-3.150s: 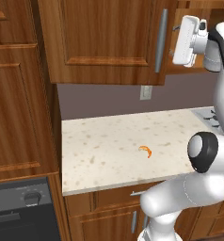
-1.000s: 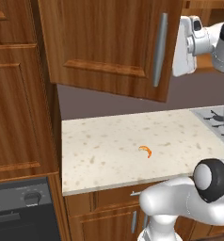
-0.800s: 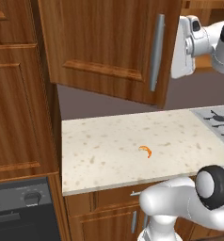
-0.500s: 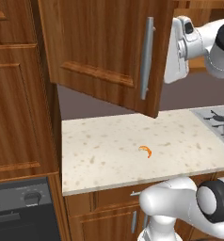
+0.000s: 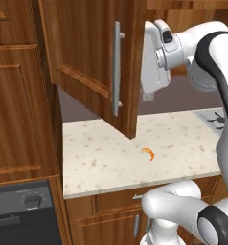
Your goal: Retrieve the tupperware from the cabinet, then place the raw meat into the tupperware to avoid contamination.
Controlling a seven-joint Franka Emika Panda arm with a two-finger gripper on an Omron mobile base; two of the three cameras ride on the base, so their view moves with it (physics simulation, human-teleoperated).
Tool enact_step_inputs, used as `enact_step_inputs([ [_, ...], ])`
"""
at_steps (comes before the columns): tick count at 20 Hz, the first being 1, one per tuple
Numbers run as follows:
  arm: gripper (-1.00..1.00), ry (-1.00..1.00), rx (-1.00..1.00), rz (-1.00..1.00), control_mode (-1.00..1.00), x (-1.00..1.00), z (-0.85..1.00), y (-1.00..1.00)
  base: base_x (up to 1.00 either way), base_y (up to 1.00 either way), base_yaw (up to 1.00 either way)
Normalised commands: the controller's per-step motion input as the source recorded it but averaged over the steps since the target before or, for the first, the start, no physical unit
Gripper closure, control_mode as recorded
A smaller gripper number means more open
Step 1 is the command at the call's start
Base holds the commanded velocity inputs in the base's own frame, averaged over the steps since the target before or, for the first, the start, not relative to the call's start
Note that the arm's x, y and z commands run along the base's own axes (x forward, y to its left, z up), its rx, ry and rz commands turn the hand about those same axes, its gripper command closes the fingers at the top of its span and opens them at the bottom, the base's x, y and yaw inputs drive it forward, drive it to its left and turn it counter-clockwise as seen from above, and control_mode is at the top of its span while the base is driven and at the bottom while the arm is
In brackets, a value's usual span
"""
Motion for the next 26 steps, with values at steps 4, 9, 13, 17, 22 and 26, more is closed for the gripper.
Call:
enact_step_inputs([
  [4, -1.0, -0.07, -0.02, -0.01, -1.0, -0.01, -0.01, 0.6, 0.0, 0.0, 0.0],
  [9, -1.0, -0.03, 0.0, -0.05, -1.0, 0.01, -0.02, 0.48, 0.0, 0.0, 0.0],
  [13, -1.0, -0.03, 0.0, -0.08, -1.0, 0.06, -0.03, 0.44, 0.0, 0.0, 0.0],
  [17, -1.0, -0.04, -0.01, -0.12, -1.0, 0.11, -0.05, 0.5, 0.0, 0.0, 0.0],
  [22, -1.0, -0.05, -0.01, -0.13, -1.0, 0.13, -0.08, 0.51, 0.0, 0.0, 0.0],
  [26, -1.0, -0.02, 0.0, -0.1, -1.0, 0.15, -0.03, 0.38, 0.0, 0.0, 0.0],
])
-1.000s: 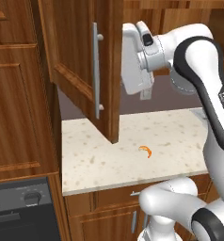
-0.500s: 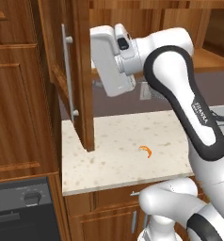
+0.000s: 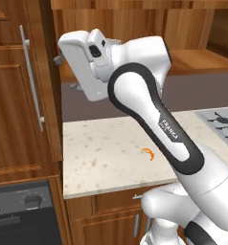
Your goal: Retrieve the tupperware from the cabinet, then place the raw meat into the tupperware to avoid contamination.
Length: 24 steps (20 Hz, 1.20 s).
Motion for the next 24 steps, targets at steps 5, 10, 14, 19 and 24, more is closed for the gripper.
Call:
enact_step_inputs([
  [5, -1.0, 0.0, 0.0, -0.08, -1.0, 0.06, 0.0, 0.17, 0.0, 0.0, 0.0],
  [10, -1.0, 0.0, 0.0, -0.08, -1.0, 0.0, 0.0, 0.0, 0.0, 0.0, 0.0],
  [14, -1.0, 0.0, 0.0, -0.05, -1.0, 0.0, 0.05, -0.08, 0.0, 0.0, 0.0],
  [19, -1.0, 0.0, 0.0, -0.04, -1.0, 0.0, 0.08, -0.26, 0.0, 0.0, 0.0],
  [24, -1.0, 0.01, 0.0, -0.05, -1.0, 0.0, 0.05, -0.45, 0.0, 0.0, 0.0],
])
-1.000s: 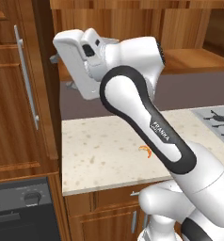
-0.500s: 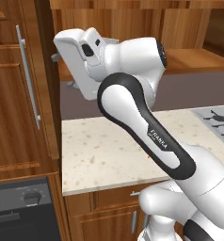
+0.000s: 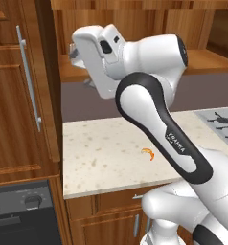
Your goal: Retrieve the tupperware from the cabinet, then place the raw meat into the tupperware to avoid contamination.
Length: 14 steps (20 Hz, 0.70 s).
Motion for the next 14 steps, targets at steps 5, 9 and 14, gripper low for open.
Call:
enact_step_inputs([
  [5, -1.0, 0.04, 0.0, -0.06, -1.0, 0.0, 0.07, -0.53, 0.0, 0.0, 0.0],
  [9, -1.0, 0.08, 0.01, -0.09, -1.0, 0.0, 0.08, -0.55, 0.0, 0.0, 0.0],
  [14, -1.0, 0.13, 0.0, -0.14, -1.0, 0.0, 0.15, -0.5, 0.0, 0.0, 0.0],
])
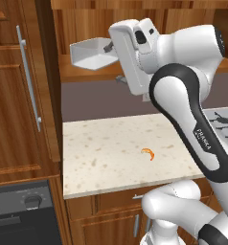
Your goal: Retrieve the tupperware from the cabinet, then place the raw meat into the tupperware to avoid contamination.
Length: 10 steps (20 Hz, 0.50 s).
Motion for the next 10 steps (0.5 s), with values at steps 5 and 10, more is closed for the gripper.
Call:
enact_step_inputs([
  [5, -1.0, 0.16, 0.0, -0.18, -1.0, 0.01, 0.09, -0.51, 0.0, 0.0, 0.0],
  [10, -1.0, 0.18, 0.0, -0.23, -1.0, 0.06, 0.06, -0.5, 0.0, 0.0, 0.0],
])
